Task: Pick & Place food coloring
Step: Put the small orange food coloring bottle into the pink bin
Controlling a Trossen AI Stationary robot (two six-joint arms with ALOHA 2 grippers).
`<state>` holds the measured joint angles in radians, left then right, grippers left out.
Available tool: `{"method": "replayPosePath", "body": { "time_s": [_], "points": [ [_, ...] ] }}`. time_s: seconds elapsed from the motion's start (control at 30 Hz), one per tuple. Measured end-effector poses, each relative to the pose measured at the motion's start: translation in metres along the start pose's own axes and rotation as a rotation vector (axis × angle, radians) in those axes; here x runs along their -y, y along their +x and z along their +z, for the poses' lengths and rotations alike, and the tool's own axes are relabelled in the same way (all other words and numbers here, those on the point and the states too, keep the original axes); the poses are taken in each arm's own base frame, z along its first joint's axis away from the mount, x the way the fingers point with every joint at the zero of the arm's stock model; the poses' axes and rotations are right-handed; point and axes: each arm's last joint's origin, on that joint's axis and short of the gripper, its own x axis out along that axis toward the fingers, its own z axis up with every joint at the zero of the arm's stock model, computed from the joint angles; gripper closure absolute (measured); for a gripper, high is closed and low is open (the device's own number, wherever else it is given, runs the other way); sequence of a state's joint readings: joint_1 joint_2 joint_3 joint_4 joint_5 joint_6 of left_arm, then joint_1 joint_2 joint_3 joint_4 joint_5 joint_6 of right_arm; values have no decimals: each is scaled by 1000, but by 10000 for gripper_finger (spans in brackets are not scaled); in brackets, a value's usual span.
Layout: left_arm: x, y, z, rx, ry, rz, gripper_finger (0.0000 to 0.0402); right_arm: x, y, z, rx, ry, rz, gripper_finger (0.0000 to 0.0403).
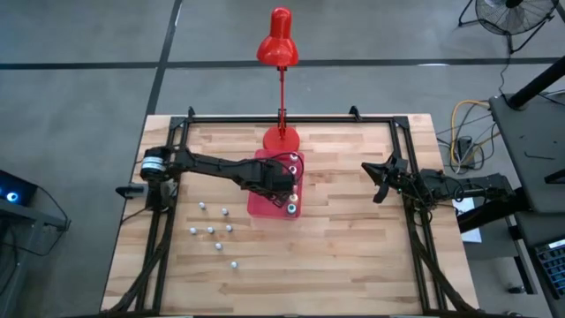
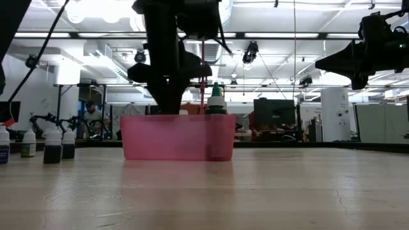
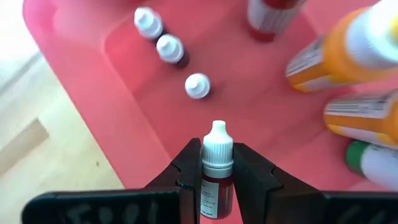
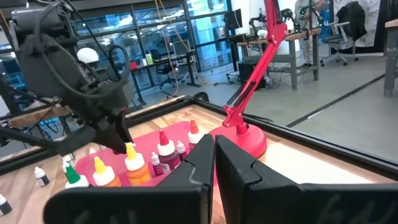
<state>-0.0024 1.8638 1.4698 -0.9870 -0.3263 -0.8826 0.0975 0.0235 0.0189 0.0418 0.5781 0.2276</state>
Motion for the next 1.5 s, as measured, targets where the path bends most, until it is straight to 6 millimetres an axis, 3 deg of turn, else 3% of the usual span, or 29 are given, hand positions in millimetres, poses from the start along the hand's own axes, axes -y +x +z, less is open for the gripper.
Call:
{"method": "replayPosePath", "body": {
  "time_s": [0.37,0.67,1.5],
  "points": [
    [2,2,-11,134,87,-128,360,0,0,0,1,1,2,394],
    [-9,6,-27,242,155,-209,362,0,0,-1,-5,-4,-2,394],
    [-15,39,-50,477,356,-391,362,0,1,-1,-9,-6,-1,394]
  ]
}}
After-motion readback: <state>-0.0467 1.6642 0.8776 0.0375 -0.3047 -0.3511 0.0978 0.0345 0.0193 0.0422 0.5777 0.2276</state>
